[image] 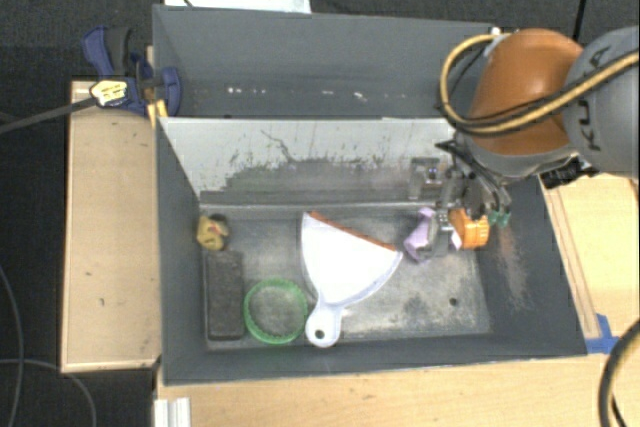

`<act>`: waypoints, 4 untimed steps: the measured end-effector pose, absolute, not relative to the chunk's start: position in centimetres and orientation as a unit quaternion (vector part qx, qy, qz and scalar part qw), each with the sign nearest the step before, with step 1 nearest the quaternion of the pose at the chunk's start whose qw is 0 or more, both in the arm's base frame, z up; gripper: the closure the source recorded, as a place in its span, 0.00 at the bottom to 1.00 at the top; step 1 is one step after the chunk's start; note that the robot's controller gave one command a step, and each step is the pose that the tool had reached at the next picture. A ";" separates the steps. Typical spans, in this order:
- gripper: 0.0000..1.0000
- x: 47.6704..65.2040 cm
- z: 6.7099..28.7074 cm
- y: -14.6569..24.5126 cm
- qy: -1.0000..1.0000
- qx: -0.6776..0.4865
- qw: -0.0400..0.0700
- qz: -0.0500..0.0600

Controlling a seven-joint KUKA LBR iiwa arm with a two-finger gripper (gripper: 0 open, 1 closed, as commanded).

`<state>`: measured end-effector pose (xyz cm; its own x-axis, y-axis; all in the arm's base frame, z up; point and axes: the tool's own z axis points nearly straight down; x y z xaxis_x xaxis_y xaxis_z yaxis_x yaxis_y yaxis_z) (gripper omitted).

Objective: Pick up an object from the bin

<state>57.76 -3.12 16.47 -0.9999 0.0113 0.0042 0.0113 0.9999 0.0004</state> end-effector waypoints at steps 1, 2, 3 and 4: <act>0.00 57.9 16.9 -3.1 -1.000 -0.005 -0.002 0.000; 0.00 56.5 14.1 -3.2 -0.996 0.090 -0.006 0.001; 0.00 54.5 9.7 -3.1 -0.970 0.242 -0.001 0.000; 1.00 55.4 7.0 -3.2 -0.962 0.272 -0.002 0.000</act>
Offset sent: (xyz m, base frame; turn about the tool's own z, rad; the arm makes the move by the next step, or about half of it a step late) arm -0.0389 -0.0027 -0.0720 -0.4245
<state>55.44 -3.22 7.03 -0.8516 -0.5243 -0.0033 -0.5243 0.8516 -0.0010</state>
